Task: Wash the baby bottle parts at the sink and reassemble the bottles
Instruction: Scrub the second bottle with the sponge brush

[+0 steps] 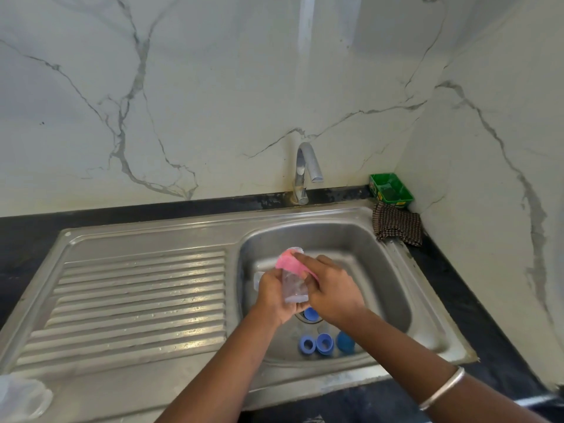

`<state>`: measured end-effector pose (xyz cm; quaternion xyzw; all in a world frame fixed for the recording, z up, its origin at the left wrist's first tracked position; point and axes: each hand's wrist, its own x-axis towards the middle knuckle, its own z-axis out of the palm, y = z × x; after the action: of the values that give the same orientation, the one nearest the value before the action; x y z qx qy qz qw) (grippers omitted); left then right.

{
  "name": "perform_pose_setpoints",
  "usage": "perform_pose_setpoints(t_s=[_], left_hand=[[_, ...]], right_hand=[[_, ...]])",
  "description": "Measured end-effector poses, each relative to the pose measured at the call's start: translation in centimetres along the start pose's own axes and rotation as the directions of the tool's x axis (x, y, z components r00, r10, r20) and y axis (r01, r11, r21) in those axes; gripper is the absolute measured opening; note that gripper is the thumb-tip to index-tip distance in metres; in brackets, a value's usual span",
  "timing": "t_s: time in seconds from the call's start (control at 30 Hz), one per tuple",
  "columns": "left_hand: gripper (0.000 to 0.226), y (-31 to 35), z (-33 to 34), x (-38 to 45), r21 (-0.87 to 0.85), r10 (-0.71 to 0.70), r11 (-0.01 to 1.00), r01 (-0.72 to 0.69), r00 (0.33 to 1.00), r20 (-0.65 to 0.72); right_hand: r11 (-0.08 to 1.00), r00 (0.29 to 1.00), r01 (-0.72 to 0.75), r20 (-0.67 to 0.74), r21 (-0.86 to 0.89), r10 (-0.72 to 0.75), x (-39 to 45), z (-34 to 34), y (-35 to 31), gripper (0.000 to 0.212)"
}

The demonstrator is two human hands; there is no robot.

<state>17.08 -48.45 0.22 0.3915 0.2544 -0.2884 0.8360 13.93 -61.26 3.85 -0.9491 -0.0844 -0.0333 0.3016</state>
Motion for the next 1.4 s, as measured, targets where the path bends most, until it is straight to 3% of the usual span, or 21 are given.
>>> perform_pose_setpoints(t_s=[0.17,0.27,0.5,0.67,0.77,0.93,1.13,1.4], left_hand=[[0.059,-0.5,0.5,-0.1,-0.172,0.054,0.984,-0.054,0.999,-0.001],[0.050,0.1,0.6,-0.2,-0.194,0.144,0.972,-0.134,0.989,0.038],[0.036,-0.4,0.4,0.1,-0.221,0.160,0.963,-0.153,0.987,0.014],[0.038,-1.2,0.7,0.2,-0.162,0.087,0.984,-0.067,0.989,0.120],[0.043,-1.7,1.0,0.2,-0.045,0.058,0.997,-0.055,0.996,0.062],[0.051,-1.2,1.7,-0.3,-0.179,0.039,0.983,-0.042,0.999,-0.021],[0.048,-0.5,1.5,-0.4,-0.152,0.117,0.982,-0.116,0.993,0.003],[0.049,-1.8,1.4,-0.5,-0.049,0.010,0.999,-0.011,1.000,-0.015]], right_hand=[[0.995,0.998,-0.059,-0.009,0.084,0.060,0.7,-0.4,0.6,0.048],[0.982,1.000,-0.014,-0.005,0.187,0.015,-0.8,-0.3,1.1,0.052],[0.993,1.000,0.024,0.013,0.112,-0.026,-3.7,0.1,2.8,0.053],[0.994,1.000,0.013,-0.030,0.105,-0.010,-1.7,-0.5,2.2,0.053],[0.998,0.999,-0.028,-0.023,0.052,0.029,0.0,-0.9,2.0,0.052],[0.995,0.998,-0.063,-0.002,0.083,0.063,-0.2,-0.7,2.8,0.051],[0.994,1.000,0.016,-0.025,0.109,-0.013,-3.6,0.0,3.3,0.056],[0.995,0.998,0.057,0.010,0.076,-0.058,-2.5,-0.5,2.8,0.053]])
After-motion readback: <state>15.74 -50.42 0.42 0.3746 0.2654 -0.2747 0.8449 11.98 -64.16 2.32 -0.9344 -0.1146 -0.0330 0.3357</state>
